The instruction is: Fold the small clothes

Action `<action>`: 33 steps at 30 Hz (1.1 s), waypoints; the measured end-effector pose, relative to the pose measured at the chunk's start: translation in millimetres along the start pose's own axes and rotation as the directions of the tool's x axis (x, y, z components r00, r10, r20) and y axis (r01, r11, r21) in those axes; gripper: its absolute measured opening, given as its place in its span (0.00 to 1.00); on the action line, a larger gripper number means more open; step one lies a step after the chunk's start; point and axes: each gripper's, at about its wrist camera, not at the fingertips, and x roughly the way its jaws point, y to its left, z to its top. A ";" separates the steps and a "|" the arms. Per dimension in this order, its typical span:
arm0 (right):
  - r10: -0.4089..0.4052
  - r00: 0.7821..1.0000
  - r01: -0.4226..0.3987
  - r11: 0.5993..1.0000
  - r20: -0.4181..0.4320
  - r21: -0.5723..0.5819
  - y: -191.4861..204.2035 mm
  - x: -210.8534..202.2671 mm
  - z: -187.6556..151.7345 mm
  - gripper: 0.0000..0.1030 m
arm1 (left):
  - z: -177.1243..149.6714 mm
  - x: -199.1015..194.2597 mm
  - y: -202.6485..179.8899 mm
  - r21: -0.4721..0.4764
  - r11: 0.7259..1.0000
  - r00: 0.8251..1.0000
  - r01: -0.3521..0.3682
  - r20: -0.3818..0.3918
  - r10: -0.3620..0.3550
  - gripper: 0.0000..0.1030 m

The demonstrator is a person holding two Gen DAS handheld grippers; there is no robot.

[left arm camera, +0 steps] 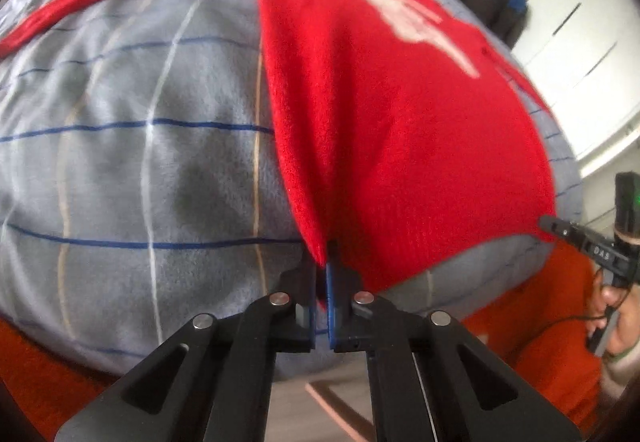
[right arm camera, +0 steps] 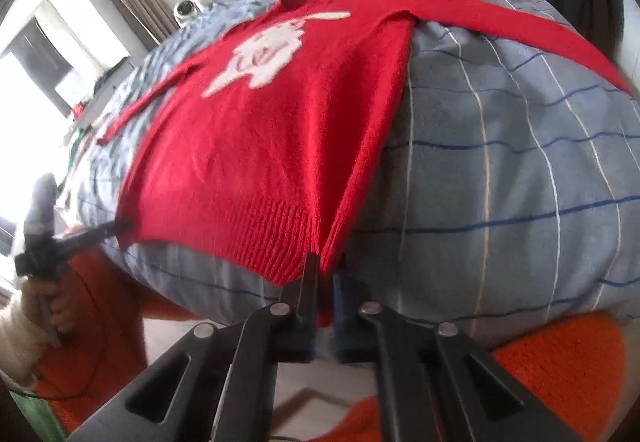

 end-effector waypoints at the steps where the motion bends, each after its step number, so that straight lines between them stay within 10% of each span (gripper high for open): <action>1: -0.010 1.000 0.010 1.000 -0.015 0.019 -3.4 9.9 0.3 0.05 | 1.2 0.9 -3.3 0.018 1.000 1.000 -0.017 -0.002 0.017 0.05; 3: -0.008 0.999 0.011 0.998 -0.042 0.056 -9.0 22.5 1.4 0.05 | -0.1 -2.8 -7.6 0.046 0.998 0.999 -0.042 0.008 0.042 0.07; 7: 0.030 0.998 -0.026 0.996 -0.054 0.086 -14.6 14.5 1.8 0.23 | -5.1 -26.9 -14.5 0.058 0.996 0.996 -0.061 0.064 0.057 0.63; 9: 0.057 0.997 -0.050 0.992 -0.057 0.113 -24.3 3.0 1.6 0.40 | -2.5 -50.6 -8.1 0.048 0.997 0.988 -0.065 0.143 0.057 0.67; 16: -0.016 0.964 -0.072 0.945 0.265 0.320 -123.2 -88.8 52.4 0.40 | 38.9 -90.9 41.6 -0.111 0.982 0.914 -0.151 0.364 0.182 0.79; 19: -0.104 0.907 -0.164 0.805 0.408 0.570 -213.3 -106.4 59.3 0.40 | 33.6 -85.5 68.2 -0.199 0.959 0.886 -0.204 0.379 0.267 0.79; 24: -0.124 0.857 -0.408 0.429 0.500 0.806 -326.3 -82.3 29.2 0.41 | 27.5 -74.3 94.7 -0.286 0.934 0.900 -0.213 0.315 0.301 0.79; 28: -0.123 0.823 -0.484 0.357 0.554 0.799 -354.3 -67.7 35.9 0.40 | 32.1 -69.8 98.2 -0.301 0.924 0.892 -0.236 0.309 0.329 0.79; 33: -0.119 0.831 -0.484 0.325 0.543 0.812 -369.3 -48.8 48.0 0.40 | 29.6 -61.8 96.0 -0.293 0.921 0.898 -0.257 0.279 0.339 0.79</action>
